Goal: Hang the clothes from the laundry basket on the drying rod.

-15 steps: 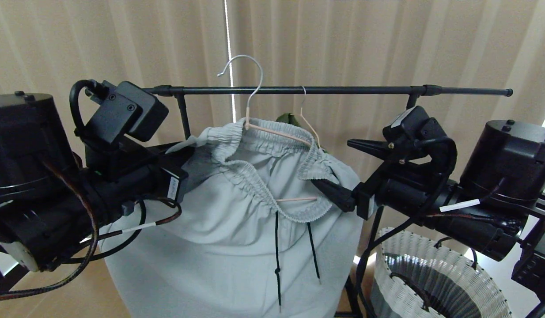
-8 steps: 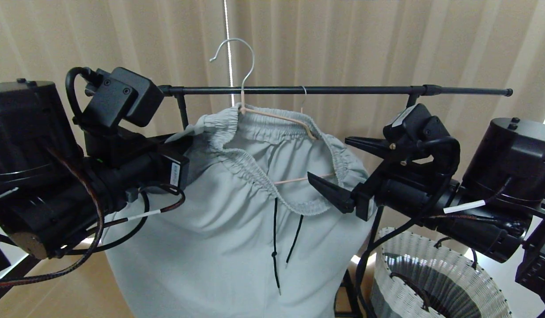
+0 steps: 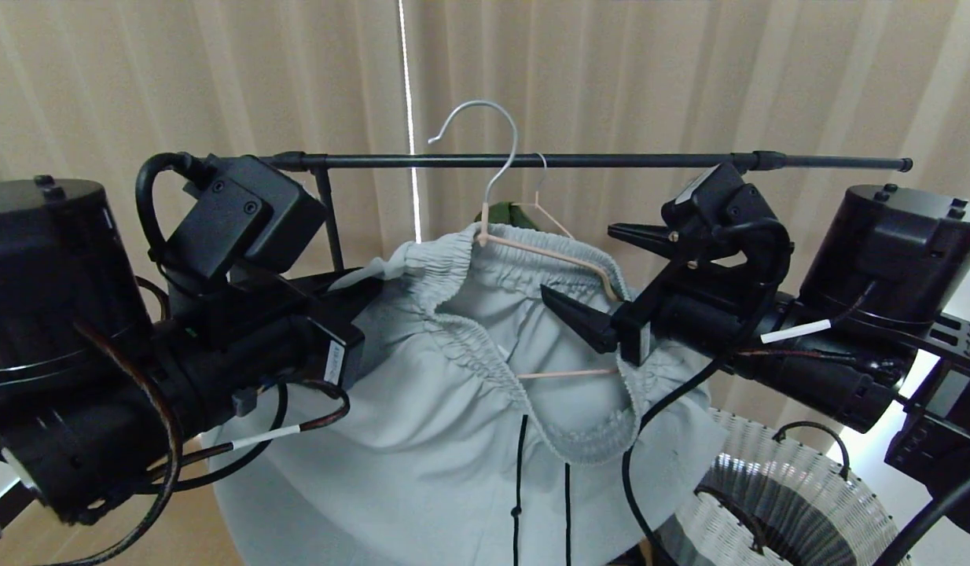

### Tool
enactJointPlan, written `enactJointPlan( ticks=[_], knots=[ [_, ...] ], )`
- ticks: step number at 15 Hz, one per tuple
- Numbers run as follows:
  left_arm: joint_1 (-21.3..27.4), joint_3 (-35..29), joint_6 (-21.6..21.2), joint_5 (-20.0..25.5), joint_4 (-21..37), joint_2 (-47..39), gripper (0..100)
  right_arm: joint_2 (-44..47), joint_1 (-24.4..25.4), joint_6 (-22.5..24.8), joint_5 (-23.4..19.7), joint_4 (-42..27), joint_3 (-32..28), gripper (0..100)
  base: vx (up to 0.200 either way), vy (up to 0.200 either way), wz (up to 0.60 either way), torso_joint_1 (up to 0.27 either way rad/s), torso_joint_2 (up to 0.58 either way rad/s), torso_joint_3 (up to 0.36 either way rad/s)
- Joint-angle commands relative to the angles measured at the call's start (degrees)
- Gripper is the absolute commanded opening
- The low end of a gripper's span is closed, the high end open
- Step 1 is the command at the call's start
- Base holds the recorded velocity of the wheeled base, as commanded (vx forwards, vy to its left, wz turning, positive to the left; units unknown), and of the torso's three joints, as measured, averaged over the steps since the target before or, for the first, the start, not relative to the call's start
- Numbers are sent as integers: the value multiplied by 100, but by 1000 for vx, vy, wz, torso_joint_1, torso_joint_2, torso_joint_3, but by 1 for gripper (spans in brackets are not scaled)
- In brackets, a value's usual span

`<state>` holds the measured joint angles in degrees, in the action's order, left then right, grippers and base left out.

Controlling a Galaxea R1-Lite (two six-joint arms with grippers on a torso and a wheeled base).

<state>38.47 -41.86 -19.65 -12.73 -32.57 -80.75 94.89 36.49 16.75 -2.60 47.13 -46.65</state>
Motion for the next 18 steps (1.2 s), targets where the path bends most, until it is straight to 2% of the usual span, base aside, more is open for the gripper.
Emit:
enactJointPlan(
  ticks=[1, 4, 5, 16, 17, 18],
  knots=[
    [73, 82, -83, 16, -3, 68, 0, 73, -1, 4, -4, -11, -72, 100, 0, 0, 0, 0, 0, 0],
    [99, 91, -118, 148, -3, 95, 0, 126, -1, 4, -4, -2, -72, 100, 0, 0, 0, 0, 0, 0],
    [99, 91, -118, 165, -3, 95, 0, 135, -1, 4, -4, -2, -72, 0, 0, 0, 0, 0, 0, 0],
    [81, 187, -109, 139, -3, 77, 0, 38, 8, -5, -4, 7, -54, 0, 0, 0, 0, 0, 0, 0],
    [81, 178, -92, 130, -3, 77, 100, 29, 8, -5, -4, 7, -54, 0, 0, 0, 0, 0, 0, 0],
    [73, 196, -92, 130, -3, 86, 100, 29, -1, -5, -4, -2, -54, 0, 0, 0, 0, 0, 0, 0]
  ],
)
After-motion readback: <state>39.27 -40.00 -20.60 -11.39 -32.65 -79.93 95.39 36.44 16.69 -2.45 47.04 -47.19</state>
